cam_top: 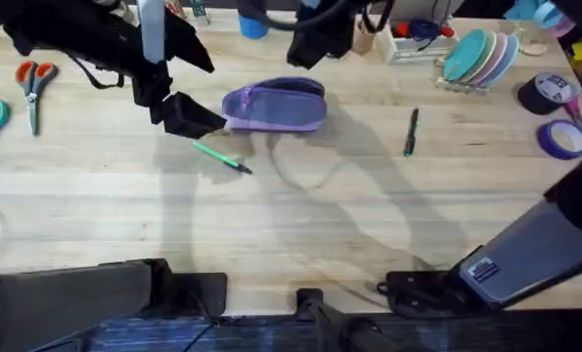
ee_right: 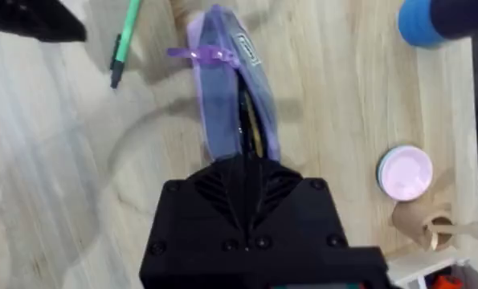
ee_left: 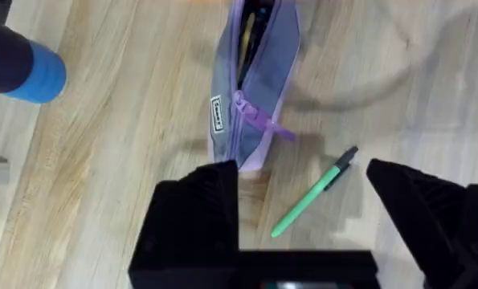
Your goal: Unzip the bag, pick up the pens from the table one at a time and place them inside, then zip the bag closed.
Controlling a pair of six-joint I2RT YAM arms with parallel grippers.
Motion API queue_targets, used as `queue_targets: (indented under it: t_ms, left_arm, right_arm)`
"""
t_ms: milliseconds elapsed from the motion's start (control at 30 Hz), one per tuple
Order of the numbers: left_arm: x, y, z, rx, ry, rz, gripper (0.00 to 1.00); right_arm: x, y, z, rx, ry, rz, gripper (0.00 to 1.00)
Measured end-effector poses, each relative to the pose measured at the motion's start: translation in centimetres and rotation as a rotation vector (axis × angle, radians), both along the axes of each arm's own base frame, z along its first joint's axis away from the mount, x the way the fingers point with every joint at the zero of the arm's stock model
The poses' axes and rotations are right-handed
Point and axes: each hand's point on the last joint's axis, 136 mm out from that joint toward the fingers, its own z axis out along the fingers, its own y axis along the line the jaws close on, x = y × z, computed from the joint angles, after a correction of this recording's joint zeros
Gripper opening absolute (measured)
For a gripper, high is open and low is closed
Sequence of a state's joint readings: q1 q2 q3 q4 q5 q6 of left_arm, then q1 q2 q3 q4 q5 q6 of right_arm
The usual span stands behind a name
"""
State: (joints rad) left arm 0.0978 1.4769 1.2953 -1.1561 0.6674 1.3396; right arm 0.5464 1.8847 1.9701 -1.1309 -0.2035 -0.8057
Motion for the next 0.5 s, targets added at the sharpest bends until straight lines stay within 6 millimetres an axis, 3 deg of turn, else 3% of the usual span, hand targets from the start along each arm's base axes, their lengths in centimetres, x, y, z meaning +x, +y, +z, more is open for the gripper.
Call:
queue_targets:
  t_ms: [200, 267, 500]
  left_arm:
    - [0.0, 0.0, 0.0, 0.001, 0.000, 0.000, 0.993]
    - [0.0, 0.0, 0.0, 0.002, 0.000, 0.000, 0.993]
    - [0.0, 0.0, 0.0, 0.003, 0.000, 0.001, 0.993]
  right_arm:
    - [1.8, -1.6, -0.8, 0.014, 0.024, -0.048, 0.030]
    - [2.0, -1.0, -2.5, 0.019, 0.067, -0.018, 0.030]
    - [2.1, -0.2, -5.4, 0.012, 0.135, 0.013, 0.030]
